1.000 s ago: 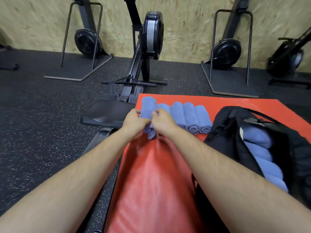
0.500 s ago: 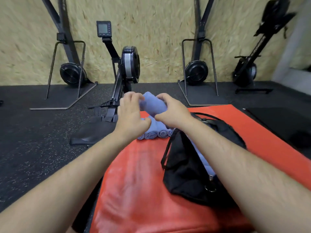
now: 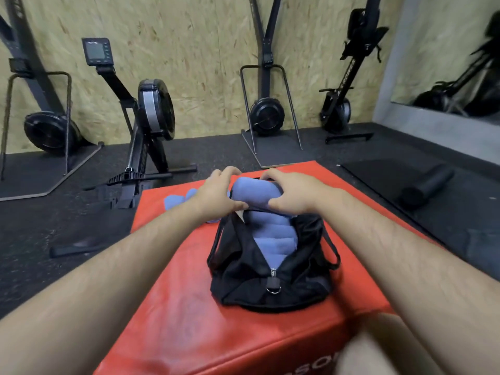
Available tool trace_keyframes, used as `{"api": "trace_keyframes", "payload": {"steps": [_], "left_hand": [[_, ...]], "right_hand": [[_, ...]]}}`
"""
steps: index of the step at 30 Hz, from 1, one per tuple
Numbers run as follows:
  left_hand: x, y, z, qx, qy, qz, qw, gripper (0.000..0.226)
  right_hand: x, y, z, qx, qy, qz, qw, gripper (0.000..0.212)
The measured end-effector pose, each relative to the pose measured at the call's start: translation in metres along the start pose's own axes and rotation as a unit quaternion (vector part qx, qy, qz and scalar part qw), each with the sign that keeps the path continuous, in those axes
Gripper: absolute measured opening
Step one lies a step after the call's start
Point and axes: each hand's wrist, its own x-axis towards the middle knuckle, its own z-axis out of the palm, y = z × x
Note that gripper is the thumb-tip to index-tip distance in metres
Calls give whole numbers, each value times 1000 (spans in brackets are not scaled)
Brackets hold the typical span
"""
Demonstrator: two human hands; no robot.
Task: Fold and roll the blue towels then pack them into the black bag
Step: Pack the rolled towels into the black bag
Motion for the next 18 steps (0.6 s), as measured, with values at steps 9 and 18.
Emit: {"api": "trace_keyframes", "payload": {"steps": [9, 18], "left_hand": [[17, -9, 27, -11, 25, -89, 996, 31], [22, -6, 26, -115, 78, -57, 989, 20]], "right_hand": [[25, 13, 64, -148, -88, 75, 982, 39], [78, 34, 128, -130, -23, 88, 987, 56]]}}
